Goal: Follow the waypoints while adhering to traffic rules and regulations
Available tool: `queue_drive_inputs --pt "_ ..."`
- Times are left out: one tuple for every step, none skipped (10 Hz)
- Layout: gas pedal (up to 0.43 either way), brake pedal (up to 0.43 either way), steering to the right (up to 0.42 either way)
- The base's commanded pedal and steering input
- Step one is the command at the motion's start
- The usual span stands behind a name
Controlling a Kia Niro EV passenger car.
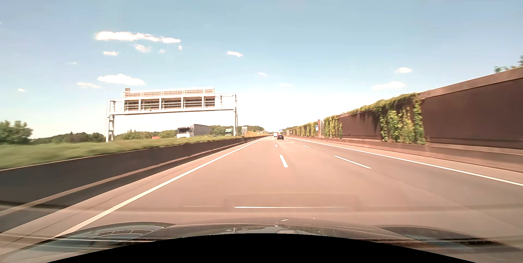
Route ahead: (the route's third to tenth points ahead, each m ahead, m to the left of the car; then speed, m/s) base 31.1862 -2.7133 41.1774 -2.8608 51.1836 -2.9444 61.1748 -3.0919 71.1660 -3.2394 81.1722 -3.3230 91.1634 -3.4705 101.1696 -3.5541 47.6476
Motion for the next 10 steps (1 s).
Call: queue_drive_inputs --pt "0.591 0.0 -0.001" --pt "0.591 0.0 -0.002" --pt "0.591 0.0 -0.001" --pt "0.591 0.0 -0.001" --pt "0.591 0.0 -0.001" --pt "0.591 0.0 0.0" --pt "0.591 0.0 0.0" --pt "0.591 0.0 0.0" --pt "0.591 0.0 0.0" --pt "0.591 0.0 0.0"
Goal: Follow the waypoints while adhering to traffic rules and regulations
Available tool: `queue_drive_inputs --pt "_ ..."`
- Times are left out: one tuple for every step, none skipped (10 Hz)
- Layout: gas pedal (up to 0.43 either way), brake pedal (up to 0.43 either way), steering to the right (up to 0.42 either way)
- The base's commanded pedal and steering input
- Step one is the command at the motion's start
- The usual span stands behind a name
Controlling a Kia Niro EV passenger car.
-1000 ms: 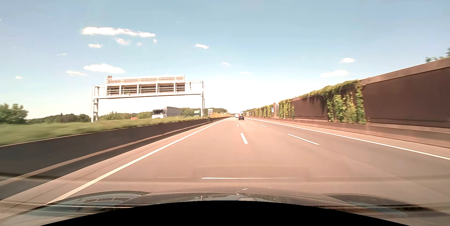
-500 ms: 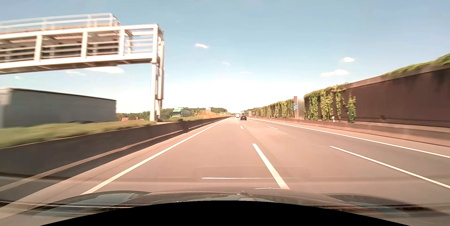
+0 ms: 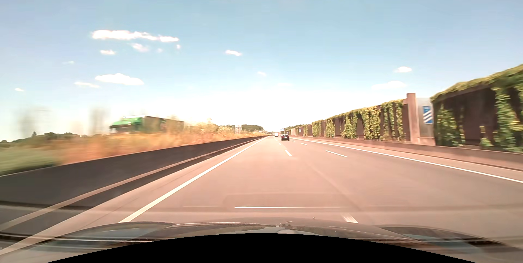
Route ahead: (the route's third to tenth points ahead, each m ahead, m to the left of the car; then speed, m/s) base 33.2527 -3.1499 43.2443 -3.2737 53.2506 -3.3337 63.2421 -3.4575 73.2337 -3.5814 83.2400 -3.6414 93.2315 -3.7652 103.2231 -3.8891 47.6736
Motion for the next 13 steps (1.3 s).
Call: queue_drive_inputs --pt "0.591 0.0 0.0" --pt "0.591 0.0 0.0" --pt "0.591 0.0 0.0" --pt "0.591 0.0 0.0" --pt "0.591 0.0 0.0" --pt "0.591 0.0 0.0" --pt "0.591 0.0 0.0" --pt "0.591 0.0 0.0" --pt "0.591 0.0 0.0" --pt "0.591 0.0 0.0" --pt "0.591 0.0 0.0" --pt "0.591 0.0 0.0" --pt "0.591 0.0 0.0"
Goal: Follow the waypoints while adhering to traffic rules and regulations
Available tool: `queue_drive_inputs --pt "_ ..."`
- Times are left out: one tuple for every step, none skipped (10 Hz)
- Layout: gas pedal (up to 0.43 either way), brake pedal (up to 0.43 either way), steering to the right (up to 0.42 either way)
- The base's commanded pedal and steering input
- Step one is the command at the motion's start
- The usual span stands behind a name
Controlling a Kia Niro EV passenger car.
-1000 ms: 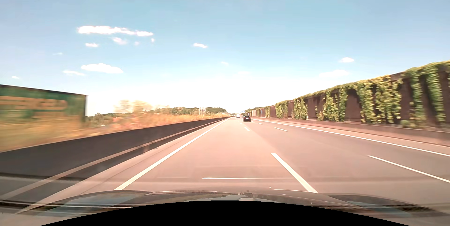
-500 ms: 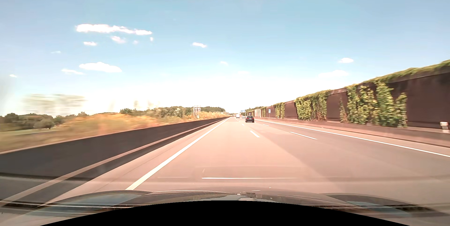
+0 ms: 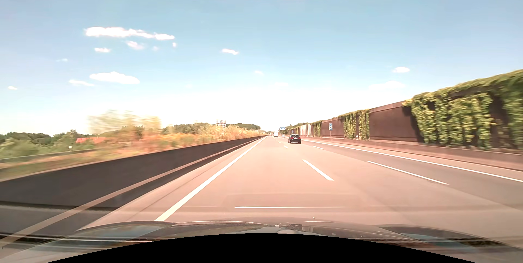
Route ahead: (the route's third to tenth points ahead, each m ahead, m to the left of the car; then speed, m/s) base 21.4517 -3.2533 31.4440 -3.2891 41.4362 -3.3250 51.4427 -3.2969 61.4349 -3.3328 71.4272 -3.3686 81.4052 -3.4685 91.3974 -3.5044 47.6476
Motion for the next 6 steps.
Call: queue_drive_inputs --pt "0.591 0.0 -0.001" --pt "0.591 0.0 -0.001" --pt "0.591 0.0 -0.001" --pt "0.591 0.0 -0.002" --pt "0.591 0.0 -0.003" --pt "0.591 0.0 -0.003"
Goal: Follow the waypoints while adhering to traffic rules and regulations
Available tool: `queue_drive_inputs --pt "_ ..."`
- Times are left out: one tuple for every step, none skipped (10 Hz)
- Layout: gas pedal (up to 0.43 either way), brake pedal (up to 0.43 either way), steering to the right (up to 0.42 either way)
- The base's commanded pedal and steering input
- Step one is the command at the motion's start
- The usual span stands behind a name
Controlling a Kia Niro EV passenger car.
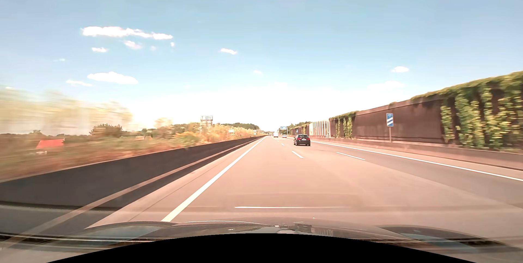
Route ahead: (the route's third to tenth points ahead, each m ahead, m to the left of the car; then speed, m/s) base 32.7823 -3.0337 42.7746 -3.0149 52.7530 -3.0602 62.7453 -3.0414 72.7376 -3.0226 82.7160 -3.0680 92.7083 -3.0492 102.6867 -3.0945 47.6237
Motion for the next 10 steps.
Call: queue_drive_inputs --pt "0.591 0.0 -0.003" --pt "0.591 0.0 -0.003" --pt "0.591 0.0 -0.001" --pt "0.591 0.0 -0.001" --pt "0.591 0.0 -0.001" --pt "0.591 0.0 -0.001" --pt "0.591 0.0 -0.001" --pt "0.591 0.0 -0.002" --pt "0.591 0.0 -0.002" --pt "0.591 0.0 -0.002"
